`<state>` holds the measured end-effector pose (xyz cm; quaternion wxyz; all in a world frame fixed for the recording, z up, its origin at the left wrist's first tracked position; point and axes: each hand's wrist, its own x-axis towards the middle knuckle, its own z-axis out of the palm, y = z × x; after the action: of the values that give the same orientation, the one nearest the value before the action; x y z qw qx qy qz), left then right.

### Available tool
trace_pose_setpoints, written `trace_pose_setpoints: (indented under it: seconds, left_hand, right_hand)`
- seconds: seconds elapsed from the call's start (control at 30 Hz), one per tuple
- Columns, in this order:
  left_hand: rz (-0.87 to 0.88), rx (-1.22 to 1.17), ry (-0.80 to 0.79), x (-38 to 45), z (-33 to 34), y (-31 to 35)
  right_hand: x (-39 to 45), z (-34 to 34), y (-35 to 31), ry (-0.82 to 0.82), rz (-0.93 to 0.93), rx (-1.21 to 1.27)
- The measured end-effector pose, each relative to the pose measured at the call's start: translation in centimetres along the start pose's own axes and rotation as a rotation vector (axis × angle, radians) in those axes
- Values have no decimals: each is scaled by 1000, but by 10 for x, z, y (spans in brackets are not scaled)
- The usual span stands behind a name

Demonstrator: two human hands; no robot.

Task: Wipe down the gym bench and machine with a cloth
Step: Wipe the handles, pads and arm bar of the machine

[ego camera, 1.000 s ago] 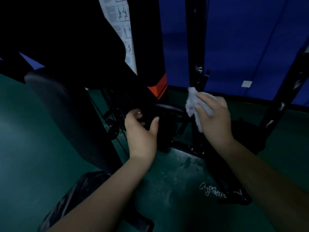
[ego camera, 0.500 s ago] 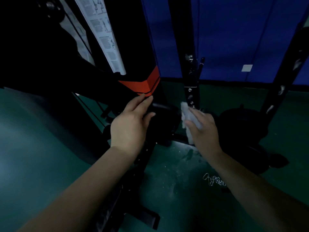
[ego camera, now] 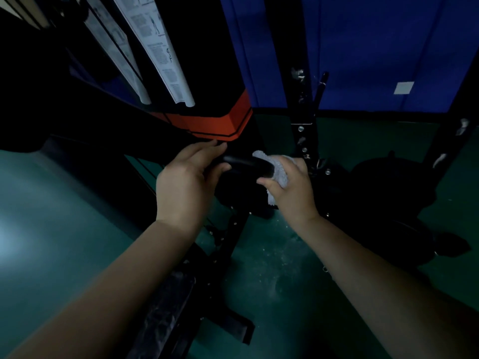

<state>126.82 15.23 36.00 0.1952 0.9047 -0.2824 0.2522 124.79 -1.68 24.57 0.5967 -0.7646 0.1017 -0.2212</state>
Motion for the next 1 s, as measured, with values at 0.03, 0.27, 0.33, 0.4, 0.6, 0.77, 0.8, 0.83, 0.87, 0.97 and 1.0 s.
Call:
trace_pose_setpoints:
  seconds: [0.03, 0.27, 0.33, 0.4, 0.6, 0.77, 0.8, 0.83, 0.87, 0.97, 1.0]
  left_hand:
    - [1, 5, -1, -1, 0, 1]
    - [-22, 39, -36, -6, -6, 6]
    - [-43, 55, -35, -13, -11, 10]
    - [-82, 52, -13, -19, -16, 13]
    - [-40, 165, 182, -16, -44, 15]
    - [-61, 314, 294, -14, -67, 14]
    - [-78, 336, 309, -14, -70, 15]
    - [-98, 360, 324, -15, -72, 17]
    - [-118, 390, 340, -14, -73, 18]
    - [-181, 471, 368, -11, -69, 25]
    - [-211, 484, 379, -9, -66, 28]
  right_hand:
    - [4, 0, 4, -39, 37, -9]
    - [28, -15, 17, -69, 102, -71]
    - [38, -23, 0, -15, 70, -23]
    - [47, -32, -29, -46, -8, 31]
    - [52, -21, -116, -263, -157, 177]
    - [70, 12, -171, -503, -269, 311]
    - [70, 22, -180, -585, -316, 318]
    - [70, 32, -186, -660, -362, 321]
    - [71, 42, -186, -705, -386, 315]
    - [87, 52, -151, -749, -361, 285]
    - [95, 49, -135, -782, -326, 244]
